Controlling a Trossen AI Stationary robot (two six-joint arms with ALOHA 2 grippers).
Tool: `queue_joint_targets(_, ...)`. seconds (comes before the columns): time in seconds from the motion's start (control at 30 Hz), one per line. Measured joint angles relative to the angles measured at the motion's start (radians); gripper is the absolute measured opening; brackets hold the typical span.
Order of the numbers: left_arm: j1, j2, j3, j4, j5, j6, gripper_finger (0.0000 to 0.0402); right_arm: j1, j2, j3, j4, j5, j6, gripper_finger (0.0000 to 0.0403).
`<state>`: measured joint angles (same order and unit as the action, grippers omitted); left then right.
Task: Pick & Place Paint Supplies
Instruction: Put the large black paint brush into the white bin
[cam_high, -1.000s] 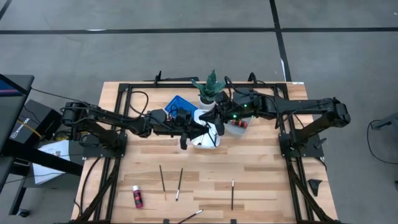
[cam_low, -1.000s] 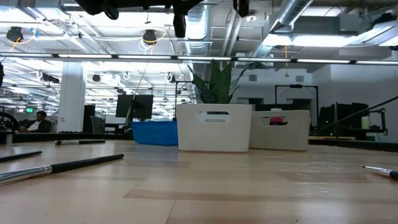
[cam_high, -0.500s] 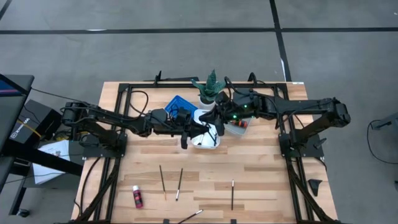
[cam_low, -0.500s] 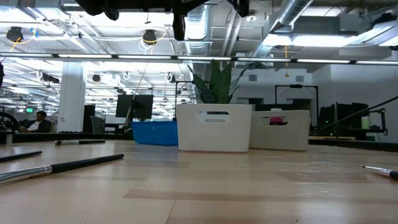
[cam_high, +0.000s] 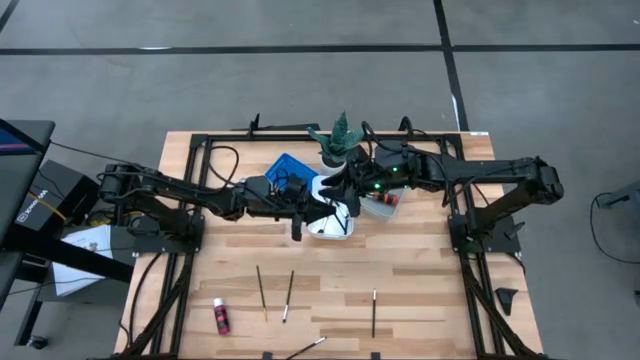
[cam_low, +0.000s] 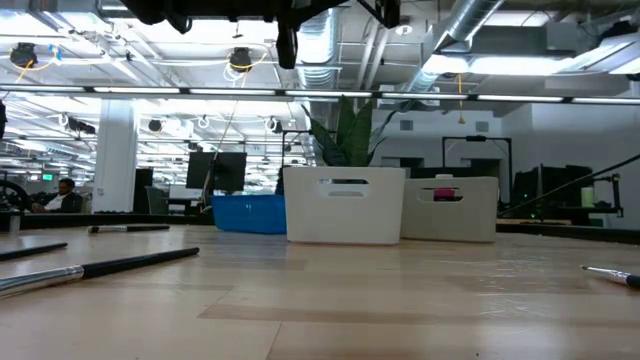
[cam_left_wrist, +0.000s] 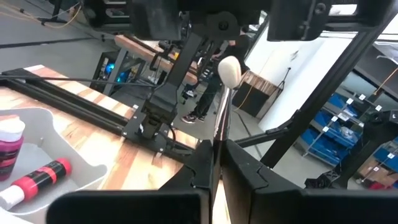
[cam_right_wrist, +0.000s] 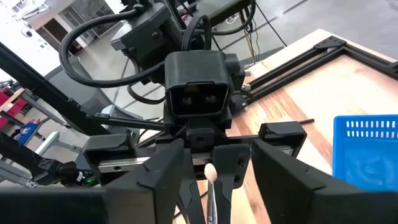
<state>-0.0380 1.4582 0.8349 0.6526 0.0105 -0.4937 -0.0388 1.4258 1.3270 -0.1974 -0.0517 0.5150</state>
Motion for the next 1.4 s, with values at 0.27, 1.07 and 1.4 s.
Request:
queue_joint_targets(0.27,0.000,-0.013,0.000,-0.105,-0.001,0.000,0.0007,-0.017,-0.020,-0.002,-0.017,0.007,0.001,0.0200)
queue_joint_targets(1.07,0.084,-0.025,0.001,-0.379,-0.112,-0.150,0.0006,-0.020,-0.041,0.000,-0.046,0.000,-0.055,0.0173)
queue_joint_targets(1.4,0.107,0.153,0.001,-0.254,-0.120,-0.305,0.0006,-0.007,-0.040,0.000,-0.052,-0.004,-0.071,0.0172)
